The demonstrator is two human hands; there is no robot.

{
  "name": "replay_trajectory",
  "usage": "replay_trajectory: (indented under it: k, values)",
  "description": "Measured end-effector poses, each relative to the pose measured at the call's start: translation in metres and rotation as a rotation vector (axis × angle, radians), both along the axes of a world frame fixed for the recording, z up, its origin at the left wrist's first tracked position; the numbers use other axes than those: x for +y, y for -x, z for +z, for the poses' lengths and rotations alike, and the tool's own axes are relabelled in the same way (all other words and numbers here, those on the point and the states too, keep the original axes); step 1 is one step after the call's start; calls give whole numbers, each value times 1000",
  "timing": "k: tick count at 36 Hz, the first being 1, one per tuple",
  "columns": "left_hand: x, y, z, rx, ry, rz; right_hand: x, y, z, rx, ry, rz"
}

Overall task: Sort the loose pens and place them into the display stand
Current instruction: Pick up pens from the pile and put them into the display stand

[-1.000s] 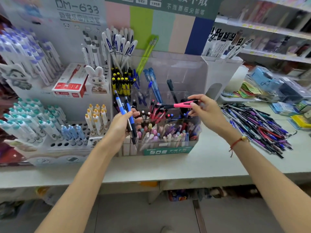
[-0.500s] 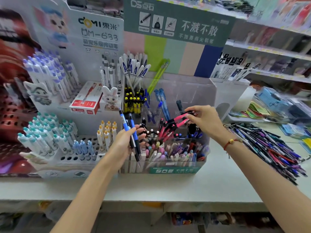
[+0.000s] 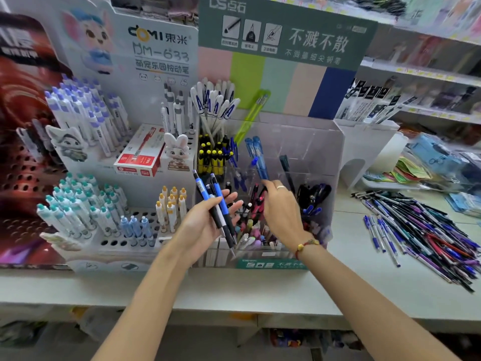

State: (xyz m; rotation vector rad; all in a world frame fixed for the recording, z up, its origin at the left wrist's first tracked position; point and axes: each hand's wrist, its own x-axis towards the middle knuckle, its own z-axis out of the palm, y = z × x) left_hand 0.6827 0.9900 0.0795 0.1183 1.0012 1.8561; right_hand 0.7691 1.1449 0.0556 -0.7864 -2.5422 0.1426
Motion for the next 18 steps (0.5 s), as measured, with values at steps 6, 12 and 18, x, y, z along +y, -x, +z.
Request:
replay_trajectory:
  k: [6,12,18]
  values:
    - [-1,-9,-4,88,33,-37,-4,-8,-21,-116,-171,51]
    - [-1,-12,-4,73,14,-57,1,-25,-20,-228,-129,181]
    - [6,-21,-6,290,182,-189,-19,-27,2,274,320,79]
